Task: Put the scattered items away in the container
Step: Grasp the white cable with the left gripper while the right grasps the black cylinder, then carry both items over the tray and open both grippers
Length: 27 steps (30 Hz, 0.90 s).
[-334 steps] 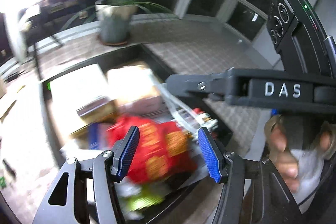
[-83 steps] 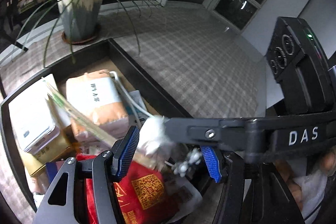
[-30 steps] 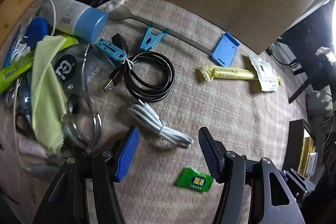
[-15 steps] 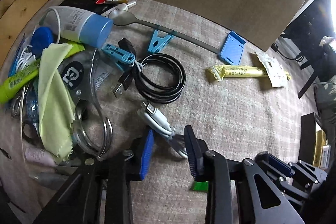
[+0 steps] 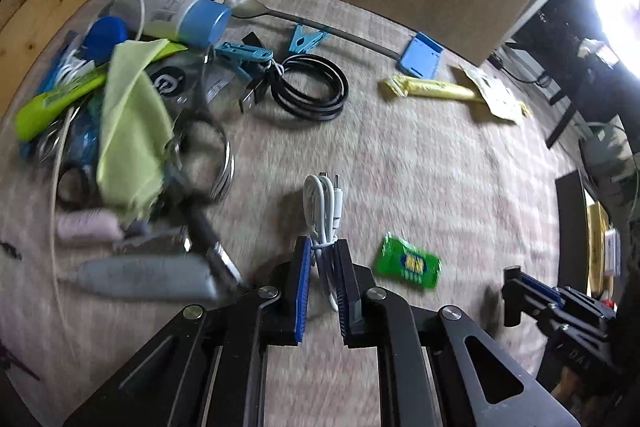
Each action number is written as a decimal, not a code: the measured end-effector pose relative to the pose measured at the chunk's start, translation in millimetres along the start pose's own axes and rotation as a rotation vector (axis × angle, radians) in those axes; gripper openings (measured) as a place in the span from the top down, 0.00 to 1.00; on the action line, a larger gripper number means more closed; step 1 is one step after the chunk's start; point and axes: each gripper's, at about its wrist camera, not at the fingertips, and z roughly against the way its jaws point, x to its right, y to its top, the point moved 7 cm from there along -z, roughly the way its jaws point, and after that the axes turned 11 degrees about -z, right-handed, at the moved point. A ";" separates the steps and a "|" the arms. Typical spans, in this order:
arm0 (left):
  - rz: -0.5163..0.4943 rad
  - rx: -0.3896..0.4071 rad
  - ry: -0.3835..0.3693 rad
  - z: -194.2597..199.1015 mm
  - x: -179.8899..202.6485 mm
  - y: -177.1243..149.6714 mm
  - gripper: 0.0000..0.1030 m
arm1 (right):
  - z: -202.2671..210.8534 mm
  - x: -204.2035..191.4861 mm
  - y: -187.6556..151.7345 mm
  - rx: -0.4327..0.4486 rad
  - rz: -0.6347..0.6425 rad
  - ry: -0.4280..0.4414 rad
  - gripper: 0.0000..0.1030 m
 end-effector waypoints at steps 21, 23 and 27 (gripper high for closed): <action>-0.256 0.064 -0.239 51.2 201.6 -20.9 0.88 | 161.5 109.6 -58.4 0.239 -0.272 0.135 0.86; -0.302 0.064 -0.271 47.9 240.9 -17.4 0.88 | 181.2 133.6 -62.8 0.273 -0.306 0.115 0.86; -0.357 0.047 -0.299 31.1 298.6 -8.1 0.88 | 208.8 178.6 -68.3 0.315 -0.359 0.057 0.86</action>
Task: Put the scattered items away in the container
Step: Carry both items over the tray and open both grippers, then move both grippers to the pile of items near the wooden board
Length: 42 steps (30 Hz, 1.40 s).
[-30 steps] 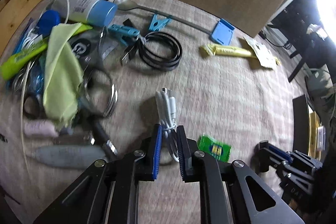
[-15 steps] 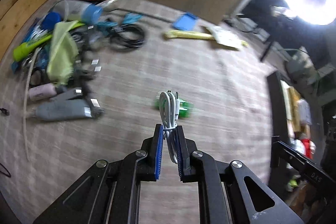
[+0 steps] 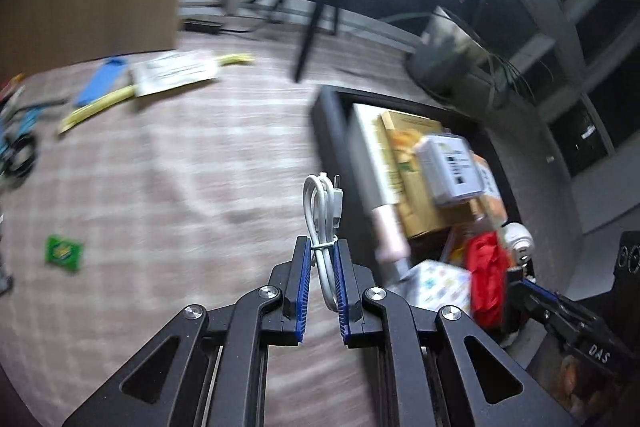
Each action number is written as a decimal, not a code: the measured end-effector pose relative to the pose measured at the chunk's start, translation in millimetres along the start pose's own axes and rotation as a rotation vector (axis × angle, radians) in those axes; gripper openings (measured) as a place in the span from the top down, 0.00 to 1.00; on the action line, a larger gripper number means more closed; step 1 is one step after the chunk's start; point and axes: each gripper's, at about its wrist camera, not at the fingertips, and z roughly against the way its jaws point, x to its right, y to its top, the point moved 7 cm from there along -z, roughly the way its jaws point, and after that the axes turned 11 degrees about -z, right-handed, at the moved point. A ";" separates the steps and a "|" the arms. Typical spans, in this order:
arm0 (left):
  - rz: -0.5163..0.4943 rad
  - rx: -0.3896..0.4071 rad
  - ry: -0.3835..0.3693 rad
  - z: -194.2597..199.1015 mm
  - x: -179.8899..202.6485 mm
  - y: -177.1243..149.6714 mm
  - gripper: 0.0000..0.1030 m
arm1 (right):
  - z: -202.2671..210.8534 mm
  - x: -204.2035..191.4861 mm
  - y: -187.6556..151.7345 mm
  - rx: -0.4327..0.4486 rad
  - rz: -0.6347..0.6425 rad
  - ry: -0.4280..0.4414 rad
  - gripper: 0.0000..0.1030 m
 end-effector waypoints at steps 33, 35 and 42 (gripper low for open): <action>-0.008 -0.018 0.110 19.7 -7.4 -37.7 0.78 | 31.2 18.6 11.3 0.093 0.052 -0.111 0.48; 0.021 -0.021 0.137 33.9 -31.1 -60.8 0.78 | 25.5 4.5 2.5 0.087 0.082 -0.113 0.48; 0.101 -0.022 0.217 76.3 -113.4 -110.4 0.78 | -16.7 -61.0 -19.8 0.006 0.171 -0.098 0.47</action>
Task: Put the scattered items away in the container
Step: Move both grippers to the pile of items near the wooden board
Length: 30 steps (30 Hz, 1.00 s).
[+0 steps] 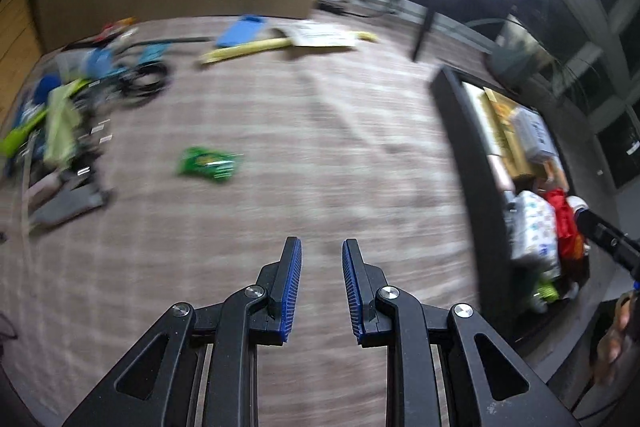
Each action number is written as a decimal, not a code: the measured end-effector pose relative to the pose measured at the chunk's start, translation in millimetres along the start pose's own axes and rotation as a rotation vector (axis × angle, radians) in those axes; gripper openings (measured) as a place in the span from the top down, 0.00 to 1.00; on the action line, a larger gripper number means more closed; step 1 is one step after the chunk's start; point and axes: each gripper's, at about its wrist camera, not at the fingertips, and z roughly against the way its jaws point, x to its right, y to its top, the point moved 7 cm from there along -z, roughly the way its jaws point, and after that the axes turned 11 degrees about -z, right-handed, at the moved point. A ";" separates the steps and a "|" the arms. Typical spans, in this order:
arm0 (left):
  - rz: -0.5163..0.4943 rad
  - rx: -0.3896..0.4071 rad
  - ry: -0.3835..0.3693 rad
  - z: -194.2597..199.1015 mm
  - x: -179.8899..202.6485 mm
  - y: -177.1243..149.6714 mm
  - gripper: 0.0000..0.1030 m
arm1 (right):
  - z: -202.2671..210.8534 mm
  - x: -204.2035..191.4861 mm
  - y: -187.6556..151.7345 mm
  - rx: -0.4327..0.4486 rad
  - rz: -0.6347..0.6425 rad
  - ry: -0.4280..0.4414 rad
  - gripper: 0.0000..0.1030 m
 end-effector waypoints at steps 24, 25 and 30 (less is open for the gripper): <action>0.262 0.047 0.169 51.1 -389.9 33.2 0.70 | -171.3 -306.1 -2.1 -0.245 0.198 0.118 0.48; 0.274 0.047 0.175 50.4 -402.5 37.6 0.70 | -181.7 -317.9 1.8 -0.251 0.209 0.122 0.48; 0.339 0.041 0.143 31.9 -448.8 56.5 0.66 | -237.2 -368.0 19.5 -0.306 0.262 0.121 0.48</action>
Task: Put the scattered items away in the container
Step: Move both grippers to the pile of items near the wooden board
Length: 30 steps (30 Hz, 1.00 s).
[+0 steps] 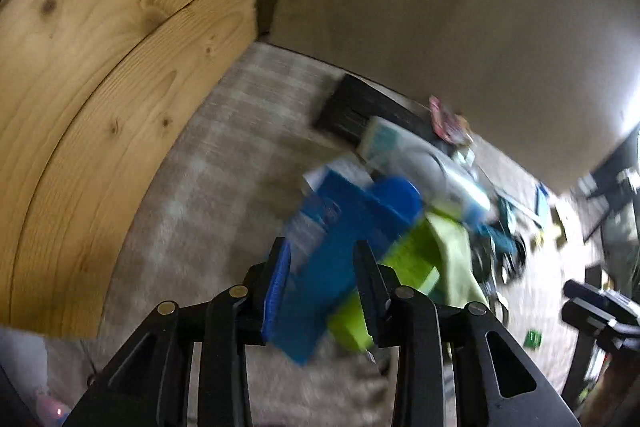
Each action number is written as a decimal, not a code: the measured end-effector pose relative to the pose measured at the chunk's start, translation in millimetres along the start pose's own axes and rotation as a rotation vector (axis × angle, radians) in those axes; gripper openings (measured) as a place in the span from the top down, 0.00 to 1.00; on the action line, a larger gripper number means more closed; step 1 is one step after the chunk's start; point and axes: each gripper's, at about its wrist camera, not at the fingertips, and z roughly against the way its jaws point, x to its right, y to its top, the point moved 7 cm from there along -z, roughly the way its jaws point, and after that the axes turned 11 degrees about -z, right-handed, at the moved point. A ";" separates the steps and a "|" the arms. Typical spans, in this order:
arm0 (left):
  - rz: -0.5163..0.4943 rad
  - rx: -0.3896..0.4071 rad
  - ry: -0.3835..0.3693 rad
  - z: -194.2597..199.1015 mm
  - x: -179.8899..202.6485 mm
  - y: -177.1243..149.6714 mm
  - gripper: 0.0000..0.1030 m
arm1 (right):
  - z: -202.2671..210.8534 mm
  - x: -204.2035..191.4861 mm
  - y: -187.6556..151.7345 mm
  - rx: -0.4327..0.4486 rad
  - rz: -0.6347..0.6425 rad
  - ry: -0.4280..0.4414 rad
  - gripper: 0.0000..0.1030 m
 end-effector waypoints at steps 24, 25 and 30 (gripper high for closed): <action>0.088 -0.010 -0.172 -63.0 21.0 20.7 0.62 | -125.7 -30.2 41.0 -0.145 0.149 -0.021 0.48; 0.077 -0.013 -0.181 -62.8 26.5 17.3 0.62 | -124.3 -29.6 38.1 -0.150 0.157 -0.020 0.48; -0.020 -0.043 -0.171 -64.3 61.8 -9.6 0.60 | -113.7 -24.0 17.9 -0.174 0.194 -0.005 0.48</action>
